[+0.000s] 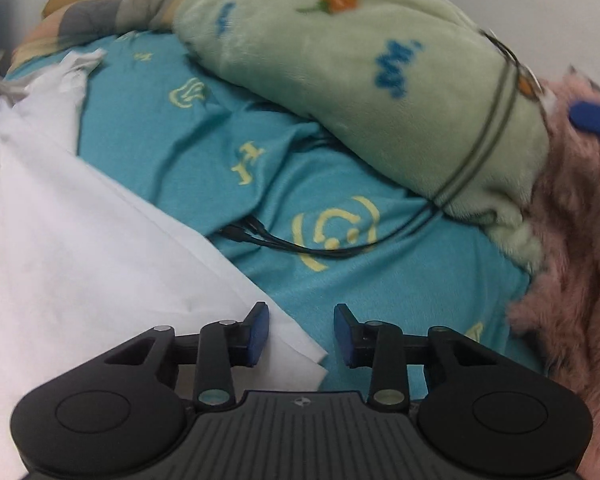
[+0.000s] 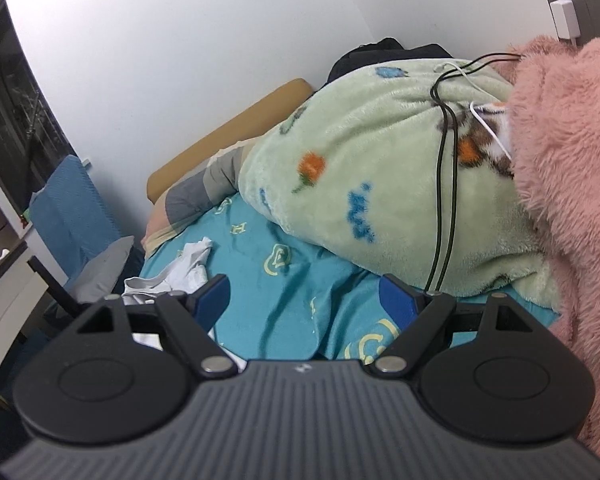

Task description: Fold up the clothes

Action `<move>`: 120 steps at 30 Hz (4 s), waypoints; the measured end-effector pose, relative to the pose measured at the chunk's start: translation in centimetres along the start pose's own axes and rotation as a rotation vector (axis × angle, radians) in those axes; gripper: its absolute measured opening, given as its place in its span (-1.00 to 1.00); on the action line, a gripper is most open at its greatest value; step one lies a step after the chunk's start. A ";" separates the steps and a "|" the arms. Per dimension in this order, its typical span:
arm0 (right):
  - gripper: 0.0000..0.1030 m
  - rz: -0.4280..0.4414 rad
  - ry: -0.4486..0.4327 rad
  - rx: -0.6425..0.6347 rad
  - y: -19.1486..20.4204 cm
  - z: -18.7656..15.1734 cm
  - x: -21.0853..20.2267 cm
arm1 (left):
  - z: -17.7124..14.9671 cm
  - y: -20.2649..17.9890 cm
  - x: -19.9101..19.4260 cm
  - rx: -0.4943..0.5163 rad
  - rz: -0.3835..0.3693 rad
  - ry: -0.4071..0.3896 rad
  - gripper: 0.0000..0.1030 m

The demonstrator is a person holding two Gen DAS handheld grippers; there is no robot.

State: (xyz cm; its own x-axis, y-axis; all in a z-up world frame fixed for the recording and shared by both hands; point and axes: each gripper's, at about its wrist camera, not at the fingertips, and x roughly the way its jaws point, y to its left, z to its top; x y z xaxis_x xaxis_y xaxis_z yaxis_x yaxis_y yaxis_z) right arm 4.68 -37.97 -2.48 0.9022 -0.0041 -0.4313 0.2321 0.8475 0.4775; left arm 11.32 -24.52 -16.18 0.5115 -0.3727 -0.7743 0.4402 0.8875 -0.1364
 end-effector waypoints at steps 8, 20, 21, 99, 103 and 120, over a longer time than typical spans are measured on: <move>0.61 -0.006 -0.010 0.003 0.1 0.0 -0.3 | -0.4 0.5 -1.3 0.004 -0.031 -0.027 -0.98; 0.63 0.064 -0.016 -0.017 1.9 -0.2 -1.0 | -3.3 13.7 -20.7 -0.393 -0.272 -0.205 -0.98; 0.63 0.077 0.012 -0.025 2.2 -0.4 -0.6 | -4.6 15.1 -21.0 -0.439 -0.262 -0.180 -0.98; 0.11 0.185 0.669 -0.340 13.9 -5.4 3.3 | -1.1 32.2 -28.4 -0.509 0.206 -0.028 0.52; 0.11 0.288 0.582 -0.314 18.9 -3.4 9.3 | 1.8 30.1 -25.6 -0.478 0.225 -0.149 0.58; 0.11 0.259 0.443 0.141 28.9 -9.3 43.3 | -2.2 41.7 -14.8 -0.558 0.310 -0.236 0.58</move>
State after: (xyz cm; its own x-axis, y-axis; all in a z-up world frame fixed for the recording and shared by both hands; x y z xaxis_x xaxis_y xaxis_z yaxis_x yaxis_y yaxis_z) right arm 47.08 -8.67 -14.49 0.7034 0.4465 -0.5531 0.0959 0.7114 0.6962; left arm 20.47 18.58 -11.79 0.7275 -0.0720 -0.6823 -0.1666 0.9462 -0.2775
